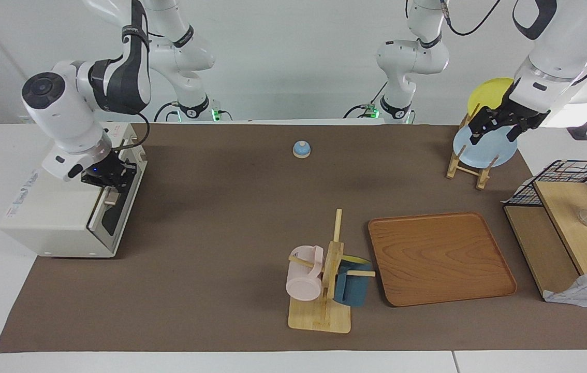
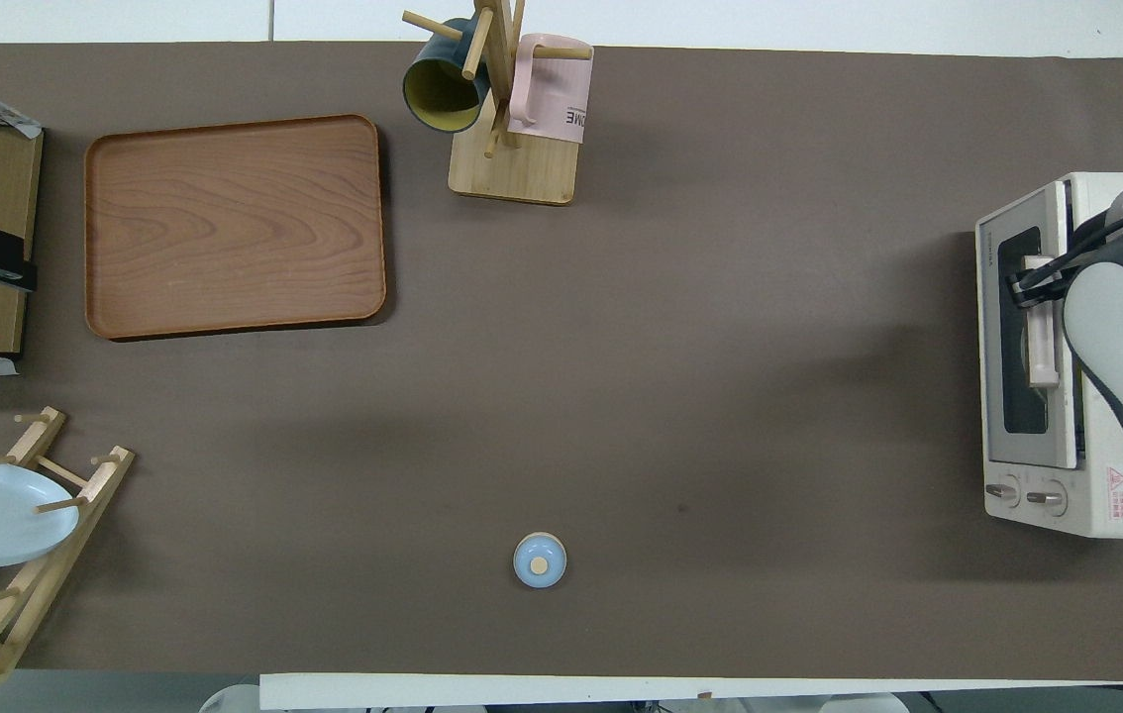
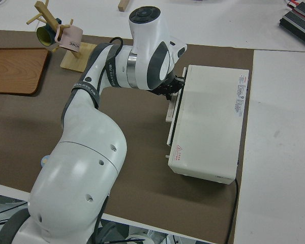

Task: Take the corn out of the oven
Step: 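Pull the oven door open with the right gripper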

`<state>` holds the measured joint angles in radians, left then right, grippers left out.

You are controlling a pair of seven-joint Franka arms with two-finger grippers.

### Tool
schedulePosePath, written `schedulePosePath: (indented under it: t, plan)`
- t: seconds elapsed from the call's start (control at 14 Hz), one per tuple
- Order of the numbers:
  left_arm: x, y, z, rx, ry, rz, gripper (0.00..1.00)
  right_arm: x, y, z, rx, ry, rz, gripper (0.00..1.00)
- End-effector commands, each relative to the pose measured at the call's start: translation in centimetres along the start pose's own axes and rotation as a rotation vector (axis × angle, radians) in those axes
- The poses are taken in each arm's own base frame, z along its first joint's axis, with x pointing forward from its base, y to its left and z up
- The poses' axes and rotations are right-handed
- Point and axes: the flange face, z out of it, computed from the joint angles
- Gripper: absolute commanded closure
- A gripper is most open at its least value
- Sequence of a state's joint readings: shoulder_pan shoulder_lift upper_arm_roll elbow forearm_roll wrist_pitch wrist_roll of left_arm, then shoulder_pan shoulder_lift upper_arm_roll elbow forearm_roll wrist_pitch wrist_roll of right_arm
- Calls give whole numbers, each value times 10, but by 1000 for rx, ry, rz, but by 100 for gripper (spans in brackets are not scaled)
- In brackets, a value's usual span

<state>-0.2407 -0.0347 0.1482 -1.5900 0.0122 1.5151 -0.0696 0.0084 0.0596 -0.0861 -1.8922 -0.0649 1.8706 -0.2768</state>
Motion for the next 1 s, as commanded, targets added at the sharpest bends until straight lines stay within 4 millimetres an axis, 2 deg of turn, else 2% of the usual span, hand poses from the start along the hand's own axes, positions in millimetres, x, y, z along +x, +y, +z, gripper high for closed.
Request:
schedulePosePath:
  t: [0.0, 0.21, 0.43, 0.57, 0.71, 0.93]
  plan:
    - [-2, -2, 1, -8, 7, -12, 0, 12, -19, 35, -14, -6, 18, 100]
    - [-2, -2, 1, -8, 7, -12, 0, 25, -35, 55, -13, 0, 33, 100]
    - [-2, -2, 1, -8, 7, -12, 0, 35, -37, 74, -11, 20, 46, 100]
    - [-2, -3, 1, -9, 7, -13, 0, 44, -41, 93, -13, 22, 50, 100]
    - [-2, -2, 1, -8, 7, -12, 0, 55, -58, 111, -17, 23, 34, 100]
    - [-2, -2, 1, -8, 7, -12, 0, 64, -69, 130, -21, 30, 31, 100]
